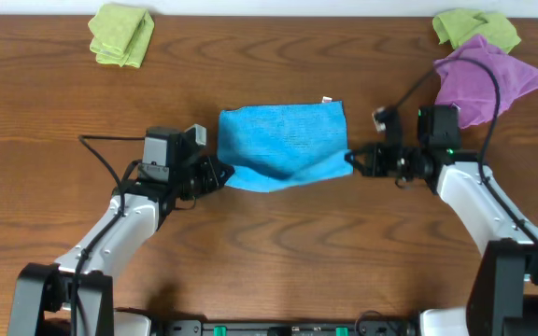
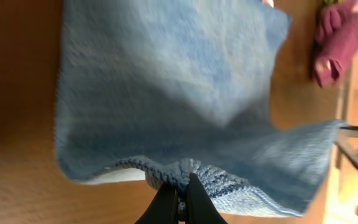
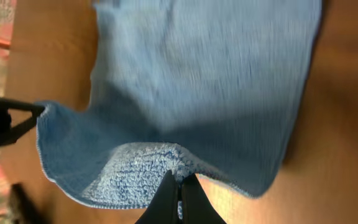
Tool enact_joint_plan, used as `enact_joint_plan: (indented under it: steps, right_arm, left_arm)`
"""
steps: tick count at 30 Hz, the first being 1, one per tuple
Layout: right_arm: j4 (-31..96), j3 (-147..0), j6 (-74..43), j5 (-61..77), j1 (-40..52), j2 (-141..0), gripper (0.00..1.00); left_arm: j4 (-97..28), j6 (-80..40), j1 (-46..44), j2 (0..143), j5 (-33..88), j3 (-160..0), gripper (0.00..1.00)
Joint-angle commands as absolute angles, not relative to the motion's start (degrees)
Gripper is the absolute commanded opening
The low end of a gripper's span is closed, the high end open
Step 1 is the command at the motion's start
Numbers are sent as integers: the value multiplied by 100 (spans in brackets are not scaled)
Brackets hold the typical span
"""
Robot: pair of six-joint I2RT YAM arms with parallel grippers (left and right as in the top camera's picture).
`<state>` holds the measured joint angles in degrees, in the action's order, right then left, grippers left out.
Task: Fold the cloth
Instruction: 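Lift the near edge with both grippers and fold it toward the far edge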
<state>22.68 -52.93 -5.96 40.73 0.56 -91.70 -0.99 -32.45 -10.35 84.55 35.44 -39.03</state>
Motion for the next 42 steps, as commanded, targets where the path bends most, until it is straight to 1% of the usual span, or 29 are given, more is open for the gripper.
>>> enact_joint_plan:
  steps: [1,8,14,17,20,25,33,40,41,42]
  right_arm:
    - [2174,-5636,-834,3721,185,-9415,2]
    - [2161,-6482,-1070,3682,185,-10488,2]
    - [2158,-7607,-1096,3577,185,-11271,2]
    - [2189,-8379,-1221,3575,185,-11673,2]
    - [2377,-8820,-1243,3577,187,-11920,2]
    - [2694,-8884,-1192,3577,191,-11970,2]
    - [3693,-8884,-888,3288,196,-11970,1]
    - [4014,-8882,-762,3017,196,-11970,2]
    - [4014,-8882,-762,3020,196,-11970,14]
    - [4014,-8884,-764,3020,193,-11970,40]
  left_arm:
    - [-45,-3232,-1052,8525,2891,-4226,6]
    - [180,-3059,-1041,9190,2770,-4877,6]
    - [174,-2912,-836,10210,2792,-5968,6]
    - [154,-2912,-626,10626,2952,-6486,5]
    - [104,-2910,-497,10921,3251,-6831,5]
    - [-71,-2724,-493,11034,3562,-6941,5]
    - [-1203,-2298,-506,11034,3601,-6943,5]
    - [-1306,-2224,-506,11034,3557,-6943,6]
    - [-1308,-2224,-506,11034,3562,-6943,15]
    - [-1308,-2222,-506,11034,3562,-6945,51]
